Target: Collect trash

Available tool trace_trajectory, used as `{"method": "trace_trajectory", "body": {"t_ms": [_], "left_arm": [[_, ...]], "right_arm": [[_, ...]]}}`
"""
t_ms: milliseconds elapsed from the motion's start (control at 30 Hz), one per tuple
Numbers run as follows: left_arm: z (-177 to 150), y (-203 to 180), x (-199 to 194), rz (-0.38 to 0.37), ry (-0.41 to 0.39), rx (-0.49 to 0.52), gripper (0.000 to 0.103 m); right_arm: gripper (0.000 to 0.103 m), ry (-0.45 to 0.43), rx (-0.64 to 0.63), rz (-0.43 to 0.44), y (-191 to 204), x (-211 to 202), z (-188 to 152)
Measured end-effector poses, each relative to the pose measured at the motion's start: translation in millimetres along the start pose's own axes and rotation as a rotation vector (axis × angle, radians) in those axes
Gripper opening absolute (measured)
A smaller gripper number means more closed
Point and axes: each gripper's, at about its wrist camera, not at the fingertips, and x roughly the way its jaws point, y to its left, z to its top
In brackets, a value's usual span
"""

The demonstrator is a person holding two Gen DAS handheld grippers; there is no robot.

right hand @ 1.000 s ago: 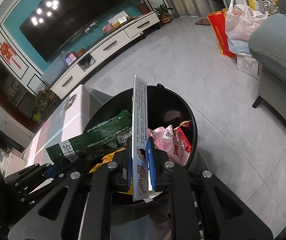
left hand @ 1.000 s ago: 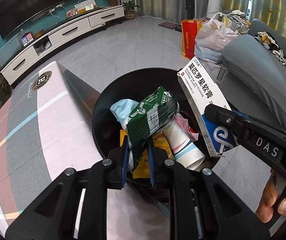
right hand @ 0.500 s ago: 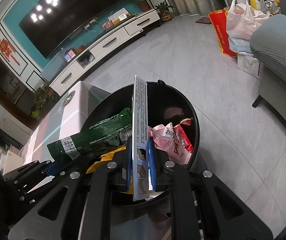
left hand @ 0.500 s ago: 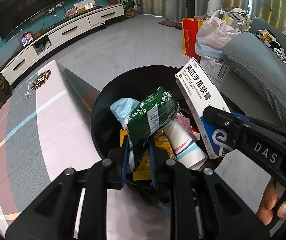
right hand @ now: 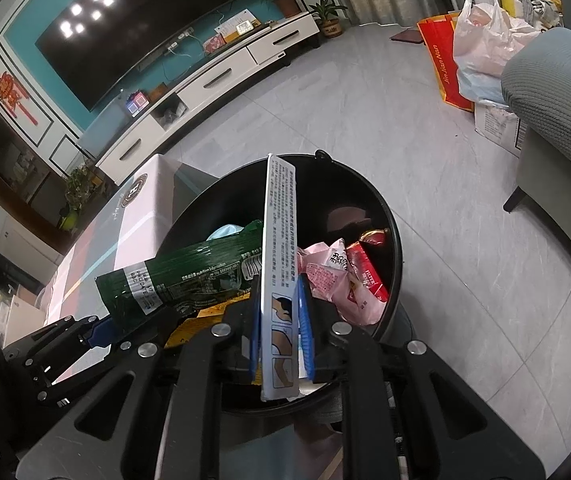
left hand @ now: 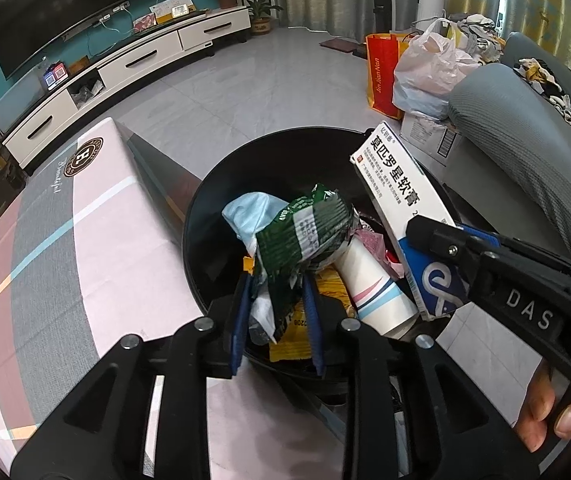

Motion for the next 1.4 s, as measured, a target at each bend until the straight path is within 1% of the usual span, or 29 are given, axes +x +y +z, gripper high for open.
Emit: {"method": "trace_trajectory", "body": {"t_ms": [100, 167, 233, 400, 467, 600, 700, 767, 800, 867, 933, 967, 1033, 1100, 1167, 1200, 1267, 1367, 1400], "left_arm": [[0, 1, -1, 0.003, -0.002, -0.008, 0.032], [0, 3, -2, 0.005, -0.004, -0.012, 0.037], [0, 3, -3, 0.005, -0.007, -0.015, 0.039], [0, 6, -7, 0.012, -0.016, -0.026, 0.049], [0, 8, -10, 0.014, -0.023, -0.034, 0.052], [-1, 13, -15, 0.013, -0.031, -0.053, 0.055], [-3, 15, -20, 0.015, -0.037, -0.062, 0.058], [-4, 18, -25, 0.015, -0.046, -0.071, 0.064], [-4, 19, -27, 0.016, -0.051, -0.075, 0.066], [-6, 22, -36, 0.017, -0.065, -0.088, 0.072], [-9, 26, -44, 0.022, -0.078, -0.096, 0.077], [-10, 28, -48, 0.026, -0.086, -0.099, 0.079], [-15, 33, -59, 0.03, -0.099, -0.108, 0.084], [-19, 39, -68, 0.036, -0.109, -0.122, 0.088], [-24, 46, -80, 0.04, -0.116, -0.143, 0.093], [-27, 49, -85, 0.04, -0.119, -0.151, 0.094], [-32, 55, -99, 0.046, -0.128, -0.168, 0.099], [-37, 62, -119, 0.059, -0.141, -0.181, 0.1], [-39, 64, -128, 0.067, -0.149, -0.187, 0.1]], "right_arm": [[0.02, 0.003, 0.002, -0.003, -2, 0, 0], [0.02, 0.0, 0.003, -0.008, -2, -1, 0], [0.02, -0.001, 0.0, -0.011, -2, -2, 0], [0.021, -0.004, -0.002, -0.017, -1, -6, 0], [0.022, -0.006, -0.006, -0.021, 0, -8, 0], [0.027, -0.011, -0.01, -0.023, 2, -13, 0], [0.028, -0.01, -0.019, -0.029, 5, -16, -1], [0.029, -0.007, -0.028, -0.033, 8, -19, -1], [0.032, -0.008, -0.032, -0.035, 8, -22, -2], [0.037, -0.012, -0.045, -0.045, 12, -28, -4], [0.04, -0.015, -0.056, -0.054, 15, -34, -6], [0.044, -0.016, -0.061, -0.059, 16, -37, -7], [0.052, -0.019, -0.069, -0.068, 19, -46, -9], [0.071, -0.022, -0.074, -0.076, 23, -52, -11], [0.078, -0.024, -0.085, -0.088, 27, -60, -12], [0.083, -0.022, -0.091, -0.093, 30, -63, -13], [0.088, -0.019, -0.108, -0.101, 38, -71, -15], [0.1, -0.015, -0.135, -0.115, 51, -82, -18], [0.1, -0.017, -0.144, -0.117, 55, -86, -20]]}}
